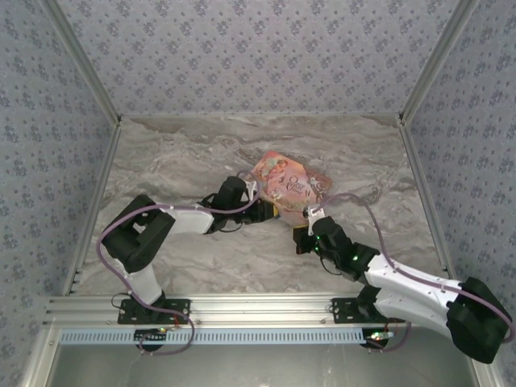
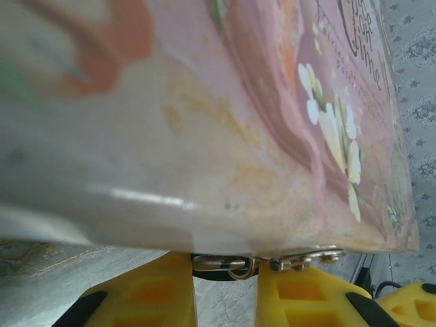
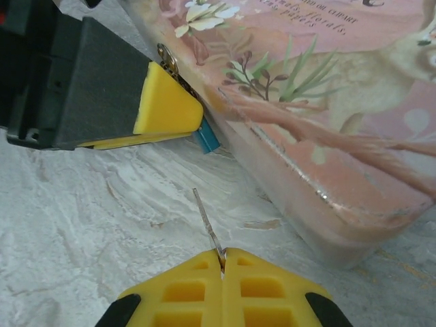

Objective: Unlock the padlock with the key

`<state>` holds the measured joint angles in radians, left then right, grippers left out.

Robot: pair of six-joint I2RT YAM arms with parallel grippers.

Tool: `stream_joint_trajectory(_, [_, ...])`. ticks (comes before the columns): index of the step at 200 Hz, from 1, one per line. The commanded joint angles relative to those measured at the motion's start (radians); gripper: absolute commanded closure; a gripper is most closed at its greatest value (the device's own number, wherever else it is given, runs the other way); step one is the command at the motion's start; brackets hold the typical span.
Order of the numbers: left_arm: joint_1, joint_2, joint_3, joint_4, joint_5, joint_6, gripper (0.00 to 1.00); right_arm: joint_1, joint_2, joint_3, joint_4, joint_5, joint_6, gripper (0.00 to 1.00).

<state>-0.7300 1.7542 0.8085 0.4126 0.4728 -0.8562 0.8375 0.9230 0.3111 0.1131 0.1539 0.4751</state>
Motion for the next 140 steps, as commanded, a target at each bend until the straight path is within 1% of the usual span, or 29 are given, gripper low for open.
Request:
stream_joint_trajectory(1, [-0.008, -0.062, 0.052, -0.006, 0.016, -0.076, 0.8, 0.039, 0.036, -0.018, 0.11, 0.132, -0.058, 1.0])
stream_joint_trajectory(24, [-0.012, -0.061, 0.068, -0.021, 0.021, -0.12, 0.8, 0.074, 0.08, -0.028, 0.168, 0.183, -0.089, 1.0])
stream_joint_trajectory(60, [-0.017, -0.059, 0.084, -0.031, 0.028, -0.166, 0.8, 0.08, 0.138, -0.027, 0.219, 0.215, -0.135, 1.0])
stream_joint_trajectory(97, [-0.019, -0.057, 0.086, -0.028, 0.035, -0.206, 0.8, 0.071, 0.176, -0.026, 0.245, 0.217, -0.18, 1.0])
stream_joint_trajectory(140, [-0.02, -0.059, 0.086, -0.035, 0.037, -0.221, 0.8, 0.063, 0.265, -0.005, 0.274, 0.191, -0.224, 1.0])
